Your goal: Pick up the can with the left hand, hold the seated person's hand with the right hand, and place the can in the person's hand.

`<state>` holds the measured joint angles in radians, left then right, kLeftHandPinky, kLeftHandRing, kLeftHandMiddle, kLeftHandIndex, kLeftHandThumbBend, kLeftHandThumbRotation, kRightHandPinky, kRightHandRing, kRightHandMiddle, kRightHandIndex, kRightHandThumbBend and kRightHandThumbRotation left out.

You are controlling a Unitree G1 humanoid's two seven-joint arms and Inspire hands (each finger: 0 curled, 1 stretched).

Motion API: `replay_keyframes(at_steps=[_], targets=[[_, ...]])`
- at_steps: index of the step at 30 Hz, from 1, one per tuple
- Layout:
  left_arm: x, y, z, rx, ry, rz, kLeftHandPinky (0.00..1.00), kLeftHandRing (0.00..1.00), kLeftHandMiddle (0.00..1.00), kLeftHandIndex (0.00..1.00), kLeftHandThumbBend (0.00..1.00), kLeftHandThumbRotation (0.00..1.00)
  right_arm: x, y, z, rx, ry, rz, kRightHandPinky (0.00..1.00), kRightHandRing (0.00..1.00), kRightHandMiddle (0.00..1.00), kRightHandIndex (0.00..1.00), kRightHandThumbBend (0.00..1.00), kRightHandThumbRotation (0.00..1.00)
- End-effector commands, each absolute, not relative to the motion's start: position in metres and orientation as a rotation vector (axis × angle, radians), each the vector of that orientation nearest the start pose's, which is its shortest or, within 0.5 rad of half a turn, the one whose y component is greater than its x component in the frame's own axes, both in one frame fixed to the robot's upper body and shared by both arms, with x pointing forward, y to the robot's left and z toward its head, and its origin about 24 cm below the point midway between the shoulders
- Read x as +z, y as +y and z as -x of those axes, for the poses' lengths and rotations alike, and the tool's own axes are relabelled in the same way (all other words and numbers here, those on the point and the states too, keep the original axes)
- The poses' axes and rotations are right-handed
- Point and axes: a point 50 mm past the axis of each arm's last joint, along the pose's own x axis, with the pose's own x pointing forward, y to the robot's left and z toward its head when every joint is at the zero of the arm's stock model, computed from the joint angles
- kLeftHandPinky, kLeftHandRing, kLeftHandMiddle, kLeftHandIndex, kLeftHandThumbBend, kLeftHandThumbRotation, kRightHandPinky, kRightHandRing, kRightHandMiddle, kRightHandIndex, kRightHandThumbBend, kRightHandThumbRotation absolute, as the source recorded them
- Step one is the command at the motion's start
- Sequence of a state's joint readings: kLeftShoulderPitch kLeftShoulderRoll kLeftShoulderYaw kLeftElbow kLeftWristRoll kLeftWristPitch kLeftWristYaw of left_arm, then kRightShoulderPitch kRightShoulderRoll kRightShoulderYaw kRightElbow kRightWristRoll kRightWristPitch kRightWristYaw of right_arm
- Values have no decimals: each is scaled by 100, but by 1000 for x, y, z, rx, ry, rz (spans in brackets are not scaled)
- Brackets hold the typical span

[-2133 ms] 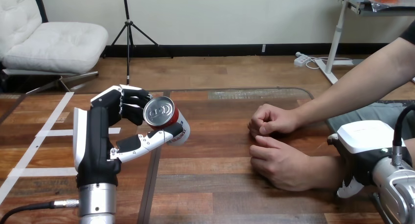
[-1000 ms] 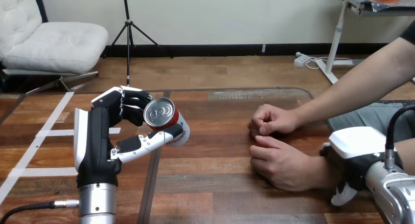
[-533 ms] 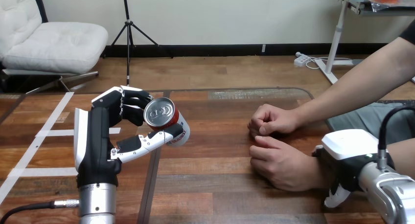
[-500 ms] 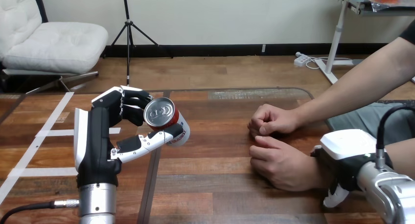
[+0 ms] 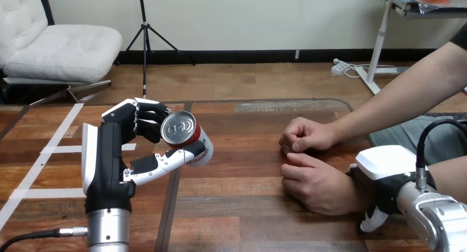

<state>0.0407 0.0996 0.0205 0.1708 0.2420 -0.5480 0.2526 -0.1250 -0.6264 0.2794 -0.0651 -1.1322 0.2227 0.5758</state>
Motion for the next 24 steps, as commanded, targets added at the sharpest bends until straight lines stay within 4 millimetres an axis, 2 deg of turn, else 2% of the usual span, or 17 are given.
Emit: replay_keyframes(at_steps=[1, 16, 24], targets=[[74, 174, -240, 186, -498, -255, 38, 41, 45, 43, 71, 0, 76, -205, -280, 383, 325, 1725, 80, 83, 85, 82, 79, 16], [74, 174, -238, 188, -492, -256, 40, 42, 45, 43, 70, 0, 69, -206, -287, 400, 344, 1784, 77, 80, 82, 80, 77, 13], [74, 175, -238, 185, -493, -255, 39, 42, 45, 44, 70, 0, 64, -208, -289, 389, 347, 1790, 58, 65, 70, 71, 75, 7]])
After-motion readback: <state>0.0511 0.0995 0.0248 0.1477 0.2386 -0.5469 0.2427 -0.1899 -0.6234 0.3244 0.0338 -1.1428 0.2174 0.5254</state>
